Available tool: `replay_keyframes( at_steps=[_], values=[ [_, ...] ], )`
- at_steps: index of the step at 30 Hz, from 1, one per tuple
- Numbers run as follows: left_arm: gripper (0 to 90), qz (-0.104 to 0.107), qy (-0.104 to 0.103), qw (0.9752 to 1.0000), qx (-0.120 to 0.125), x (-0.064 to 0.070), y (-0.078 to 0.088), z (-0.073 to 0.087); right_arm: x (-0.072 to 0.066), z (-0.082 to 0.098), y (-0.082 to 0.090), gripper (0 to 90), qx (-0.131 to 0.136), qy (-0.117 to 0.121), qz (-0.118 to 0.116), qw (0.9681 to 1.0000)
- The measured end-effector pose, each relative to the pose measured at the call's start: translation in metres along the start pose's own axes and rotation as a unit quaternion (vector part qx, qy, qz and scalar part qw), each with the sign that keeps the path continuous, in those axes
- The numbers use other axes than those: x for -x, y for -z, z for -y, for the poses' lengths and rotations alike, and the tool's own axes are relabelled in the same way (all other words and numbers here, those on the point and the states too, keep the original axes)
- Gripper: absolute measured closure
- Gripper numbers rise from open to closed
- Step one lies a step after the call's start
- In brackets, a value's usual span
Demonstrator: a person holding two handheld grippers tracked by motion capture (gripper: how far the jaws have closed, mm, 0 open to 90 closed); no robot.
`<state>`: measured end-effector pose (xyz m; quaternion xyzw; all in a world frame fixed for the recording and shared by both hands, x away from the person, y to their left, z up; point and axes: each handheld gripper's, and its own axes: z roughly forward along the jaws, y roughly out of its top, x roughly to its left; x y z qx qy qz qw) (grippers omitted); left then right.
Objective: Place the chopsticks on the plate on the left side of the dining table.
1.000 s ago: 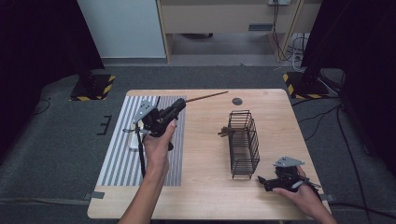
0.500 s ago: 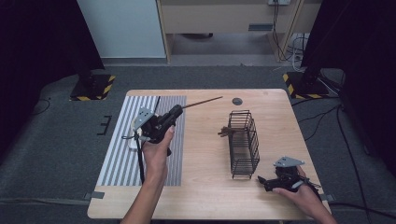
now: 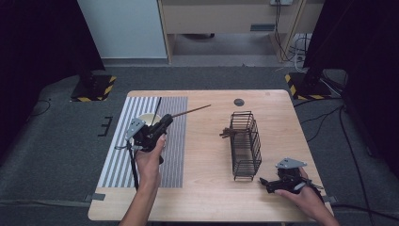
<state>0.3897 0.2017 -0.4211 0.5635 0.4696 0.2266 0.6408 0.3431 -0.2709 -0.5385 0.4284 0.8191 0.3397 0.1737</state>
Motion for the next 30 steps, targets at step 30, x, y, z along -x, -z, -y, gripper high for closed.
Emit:
replay_keyframes(
  at_steps=[30],
  values=[
    [83.7,-0.055,0.049,0.9972,-0.012,-0.052,0.041,0.025,0.000,0.000,0.000,0.2,0.000,0.000,0.000,1.0000]
  ],
)
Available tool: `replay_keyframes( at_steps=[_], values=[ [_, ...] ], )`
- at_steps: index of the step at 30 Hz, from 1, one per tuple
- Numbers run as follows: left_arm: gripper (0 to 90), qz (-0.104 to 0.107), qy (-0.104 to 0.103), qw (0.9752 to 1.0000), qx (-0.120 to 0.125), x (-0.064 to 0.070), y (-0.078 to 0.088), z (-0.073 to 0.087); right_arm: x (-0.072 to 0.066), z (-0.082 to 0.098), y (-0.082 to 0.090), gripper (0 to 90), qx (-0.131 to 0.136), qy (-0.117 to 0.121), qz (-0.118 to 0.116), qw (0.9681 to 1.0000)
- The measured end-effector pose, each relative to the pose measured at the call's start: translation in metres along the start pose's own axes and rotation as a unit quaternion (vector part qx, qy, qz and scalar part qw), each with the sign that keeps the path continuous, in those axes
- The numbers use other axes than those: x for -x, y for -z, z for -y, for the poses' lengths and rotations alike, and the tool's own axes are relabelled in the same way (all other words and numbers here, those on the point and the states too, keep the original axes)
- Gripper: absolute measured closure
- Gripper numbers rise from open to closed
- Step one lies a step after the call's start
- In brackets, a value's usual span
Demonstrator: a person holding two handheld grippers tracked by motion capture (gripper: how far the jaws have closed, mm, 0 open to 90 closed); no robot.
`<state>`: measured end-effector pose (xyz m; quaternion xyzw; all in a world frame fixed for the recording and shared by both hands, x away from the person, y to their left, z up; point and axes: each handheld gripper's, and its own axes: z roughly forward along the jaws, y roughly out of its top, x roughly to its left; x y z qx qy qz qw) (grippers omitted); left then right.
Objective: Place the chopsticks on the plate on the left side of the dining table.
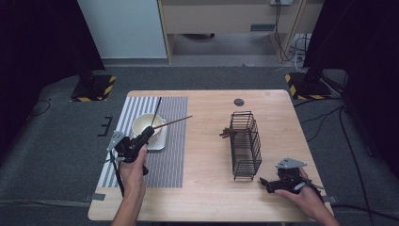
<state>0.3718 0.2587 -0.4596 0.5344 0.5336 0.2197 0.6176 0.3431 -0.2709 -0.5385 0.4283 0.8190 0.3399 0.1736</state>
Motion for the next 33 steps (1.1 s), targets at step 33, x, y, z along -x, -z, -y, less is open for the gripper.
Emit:
replay_keyframes(
  at_steps=[33],
  values=[
    [83.7,-0.019,-0.005,0.9998,0.000,-0.035,0.034,0.008,0.000,0.000,0.000,0.2,0.000,0.002,-0.001,1.0000]
  ],
)
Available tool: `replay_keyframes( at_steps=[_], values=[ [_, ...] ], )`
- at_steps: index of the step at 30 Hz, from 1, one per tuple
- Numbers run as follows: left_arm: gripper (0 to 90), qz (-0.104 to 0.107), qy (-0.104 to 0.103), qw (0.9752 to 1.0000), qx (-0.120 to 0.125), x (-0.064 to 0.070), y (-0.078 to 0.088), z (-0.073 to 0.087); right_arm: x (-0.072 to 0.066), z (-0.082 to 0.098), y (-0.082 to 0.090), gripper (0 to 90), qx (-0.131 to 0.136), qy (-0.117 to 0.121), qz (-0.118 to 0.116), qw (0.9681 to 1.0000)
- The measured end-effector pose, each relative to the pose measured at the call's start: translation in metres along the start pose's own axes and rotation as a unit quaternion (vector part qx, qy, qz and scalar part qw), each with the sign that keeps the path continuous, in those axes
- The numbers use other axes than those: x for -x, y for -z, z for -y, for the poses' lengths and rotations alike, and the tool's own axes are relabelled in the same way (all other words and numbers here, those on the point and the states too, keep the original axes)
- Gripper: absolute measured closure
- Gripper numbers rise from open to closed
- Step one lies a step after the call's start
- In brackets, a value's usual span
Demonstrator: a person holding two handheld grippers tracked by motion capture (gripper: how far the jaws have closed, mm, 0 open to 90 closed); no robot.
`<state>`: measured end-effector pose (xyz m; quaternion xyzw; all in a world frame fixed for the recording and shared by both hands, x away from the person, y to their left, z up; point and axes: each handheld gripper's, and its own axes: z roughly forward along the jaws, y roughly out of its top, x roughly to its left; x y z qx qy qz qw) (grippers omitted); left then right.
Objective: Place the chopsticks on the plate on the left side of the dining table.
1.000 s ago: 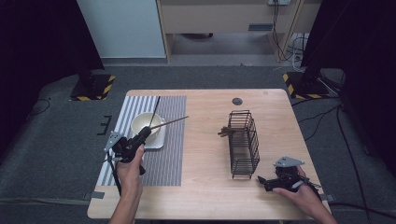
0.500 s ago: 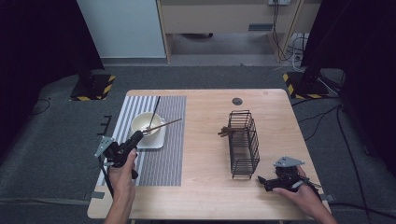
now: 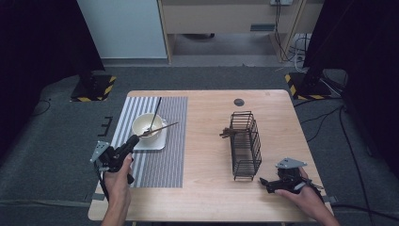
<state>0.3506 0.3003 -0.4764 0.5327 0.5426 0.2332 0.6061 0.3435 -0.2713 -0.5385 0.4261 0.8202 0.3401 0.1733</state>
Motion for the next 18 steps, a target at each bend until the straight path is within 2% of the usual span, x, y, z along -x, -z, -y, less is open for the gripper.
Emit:
replay_keyframes(
  at_steps=[3,7,11,15,18],
  values=[
    [83.5,-0.002,-0.023,0.9996,-0.014,0.001,0.002,0.003,0.000,0.000,0.000,0.2,0.000,0.000,0.000,1.0000],
    [83.5,-0.002,-0.022,0.9996,-0.019,-0.001,0.008,0.005,0.000,0.000,0.000,0.2,0.000,-0.001,0.000,1.0000],
    [83.5,-0.004,-0.029,0.9988,-0.040,-0.002,0.013,0.011,0.000,0.000,0.000,0.2,0.000,0.000,0.000,1.0000],
    [83.6,0.003,-0.045,0.9966,-0.068,-0.003,0.018,0.018,0.000,0.000,0.000,0.2,0.000,0.000,-0.001,1.0000],
    [83.6,0.008,-0.061,0.9935,-0.095,-0.005,0.019,0.021,0.000,0.000,0.000,0.2,0.000,0.000,-0.001,1.0000]
  ],
)
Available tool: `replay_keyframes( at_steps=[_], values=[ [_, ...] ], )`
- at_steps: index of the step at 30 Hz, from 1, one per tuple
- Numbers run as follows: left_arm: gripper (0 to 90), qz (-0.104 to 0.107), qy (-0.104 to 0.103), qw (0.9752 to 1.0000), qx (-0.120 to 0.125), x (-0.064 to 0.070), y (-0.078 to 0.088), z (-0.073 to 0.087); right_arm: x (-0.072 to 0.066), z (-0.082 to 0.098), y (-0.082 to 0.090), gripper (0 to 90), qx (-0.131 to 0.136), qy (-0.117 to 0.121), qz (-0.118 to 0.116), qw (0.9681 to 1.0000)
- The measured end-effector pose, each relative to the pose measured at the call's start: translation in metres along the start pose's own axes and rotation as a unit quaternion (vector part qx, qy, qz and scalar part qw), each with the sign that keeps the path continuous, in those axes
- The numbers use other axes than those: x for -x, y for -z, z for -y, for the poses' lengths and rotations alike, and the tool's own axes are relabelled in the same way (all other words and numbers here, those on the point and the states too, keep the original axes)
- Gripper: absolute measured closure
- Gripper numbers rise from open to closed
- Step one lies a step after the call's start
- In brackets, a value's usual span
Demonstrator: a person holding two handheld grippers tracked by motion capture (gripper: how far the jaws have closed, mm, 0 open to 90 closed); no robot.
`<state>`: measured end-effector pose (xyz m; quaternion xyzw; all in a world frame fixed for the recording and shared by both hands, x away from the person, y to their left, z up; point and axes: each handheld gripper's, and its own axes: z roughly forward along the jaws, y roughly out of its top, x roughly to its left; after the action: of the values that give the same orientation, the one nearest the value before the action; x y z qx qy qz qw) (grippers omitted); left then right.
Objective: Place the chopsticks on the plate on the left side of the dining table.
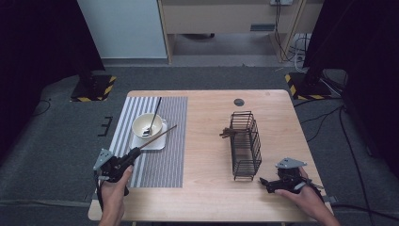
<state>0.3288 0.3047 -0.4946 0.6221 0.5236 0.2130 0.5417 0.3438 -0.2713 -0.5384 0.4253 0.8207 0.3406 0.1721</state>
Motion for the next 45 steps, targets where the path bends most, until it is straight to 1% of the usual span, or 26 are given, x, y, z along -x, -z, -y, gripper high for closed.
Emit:
replay_keyframes(
  at_steps=[4,7,9,12,19,21,23,25,28,35,40,43,45],
  values=[
    [83.5,0.002,-0.003,0.9999,-0.015,-0.002,-0.002,0.003,0.000,0.000,0.000,0.2,0.000,0.000,0.000,1.0000],
    [83.5,0.002,-0.019,0.9992,-0.036,-0.003,-0.006,0.005,0.000,0.000,0.000,0.2,0.000,0.000,0.000,1.0000],
    [83.5,0.004,-0.025,0.9986,-0.046,-0.005,-0.007,0.007,0.000,0.000,0.000,0.2,0.000,0.000,0.000,1.0000],
    [83.5,0.009,-0.024,0.9981,-0.055,-0.009,-0.007,0.008,0.000,0.000,0.000,0.2,0.000,0.000,0.000,1.0000],
    [83.3,0.012,-0.021,0.9977,-0.064,-0.018,-0.003,0.008,0.000,0.000,0.000,0.2,0.000,0.000,0.000,1.0000],
    [83.2,0.010,-0.025,0.9971,-0.072,-0.021,-0.004,0.009,0.000,0.000,0.000,0.2,0.000,0.000,0.000,1.0000],
    [83.1,0.012,-0.031,0.9960,-0.083,-0.024,-0.007,0.009,0.000,0.000,0.000,0.1,0.000,0.000,0.000,1.0000],
    [82.7,0.010,-0.035,0.9950,-0.093,-0.027,-0.008,0.010,0.000,0.000,0.000,0.2,0.000,0.000,0.000,1.0000],
    [82.2,0.009,-0.050,0.9933,-0.104,-0.030,-0.009,0.010,0.000,0.000,0.000,0.2,0.000,0.000,0.000,1.0000],
    [81.9,0.009,-0.057,0.9908,-0.122,-0.035,-0.011,0.014,0.000,0.000,0.000,0.2,0.000,-0.001,0.001,1.0000],
    [81.5,0.000,-0.065,0.9885,-0.137,-0.037,-0.013,0.017,0.000,0.000,0.000,0.2,0.000,0.000,0.000,1.0000],
    [81.1,-0.004,-0.064,0.9879,-0.141,-0.040,-0.013,0.017,0.000,0.000,0.000,0.2,0.000,-0.001,0.001,1.0000],
    [80.9,-0.003,-0.062,0.9881,-0.141,-0.041,-0.013,0.017,0.000,0.000,0.000,0.2,0.000,-0.001,0.001,1.0000]
  ],
)
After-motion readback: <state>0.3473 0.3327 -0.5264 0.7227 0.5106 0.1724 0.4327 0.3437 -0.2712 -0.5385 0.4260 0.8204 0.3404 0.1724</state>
